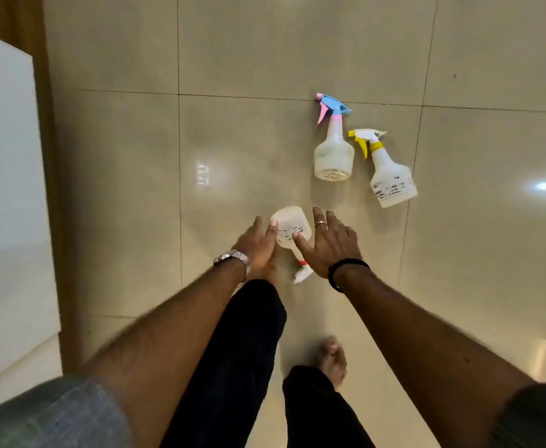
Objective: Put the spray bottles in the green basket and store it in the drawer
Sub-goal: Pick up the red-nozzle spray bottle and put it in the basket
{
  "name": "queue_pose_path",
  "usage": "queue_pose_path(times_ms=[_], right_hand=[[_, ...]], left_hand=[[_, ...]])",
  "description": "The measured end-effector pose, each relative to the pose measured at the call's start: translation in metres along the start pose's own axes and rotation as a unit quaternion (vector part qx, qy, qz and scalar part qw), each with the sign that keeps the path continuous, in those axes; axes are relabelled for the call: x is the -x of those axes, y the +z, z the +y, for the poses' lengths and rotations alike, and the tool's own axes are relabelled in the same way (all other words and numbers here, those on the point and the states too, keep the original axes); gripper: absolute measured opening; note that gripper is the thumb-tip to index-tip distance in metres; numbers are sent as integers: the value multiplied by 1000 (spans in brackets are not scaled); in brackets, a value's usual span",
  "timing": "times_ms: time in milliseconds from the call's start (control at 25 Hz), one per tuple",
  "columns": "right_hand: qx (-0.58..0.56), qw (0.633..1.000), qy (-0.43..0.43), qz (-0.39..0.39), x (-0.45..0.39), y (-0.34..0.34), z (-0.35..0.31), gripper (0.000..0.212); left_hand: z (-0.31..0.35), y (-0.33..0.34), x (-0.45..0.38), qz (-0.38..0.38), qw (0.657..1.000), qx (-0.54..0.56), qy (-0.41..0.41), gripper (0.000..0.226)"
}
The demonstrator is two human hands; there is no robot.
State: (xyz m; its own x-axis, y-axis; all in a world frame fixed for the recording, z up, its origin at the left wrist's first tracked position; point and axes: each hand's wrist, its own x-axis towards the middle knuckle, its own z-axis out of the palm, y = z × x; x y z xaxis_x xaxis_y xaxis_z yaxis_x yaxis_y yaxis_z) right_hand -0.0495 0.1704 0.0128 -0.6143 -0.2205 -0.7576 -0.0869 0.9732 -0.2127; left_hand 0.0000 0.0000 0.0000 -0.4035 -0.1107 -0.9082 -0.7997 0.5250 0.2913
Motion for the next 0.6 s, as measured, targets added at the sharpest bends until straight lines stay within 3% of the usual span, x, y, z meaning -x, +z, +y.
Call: queue_pose_path(times_ms=[280,480,600], right_hand=[[-248,962,57,-99,-61,36,-6,78],[-275,952,83,-109,-48,23,-8,70],[-311,940,88,-111,-22,-4,-10,54]], left_hand=[[1,38,-54,-52,964,252,-70,41],[6,30,-38,-28,979,194,-52,43],[16,10,-15,-10,991,122,-55,60]])
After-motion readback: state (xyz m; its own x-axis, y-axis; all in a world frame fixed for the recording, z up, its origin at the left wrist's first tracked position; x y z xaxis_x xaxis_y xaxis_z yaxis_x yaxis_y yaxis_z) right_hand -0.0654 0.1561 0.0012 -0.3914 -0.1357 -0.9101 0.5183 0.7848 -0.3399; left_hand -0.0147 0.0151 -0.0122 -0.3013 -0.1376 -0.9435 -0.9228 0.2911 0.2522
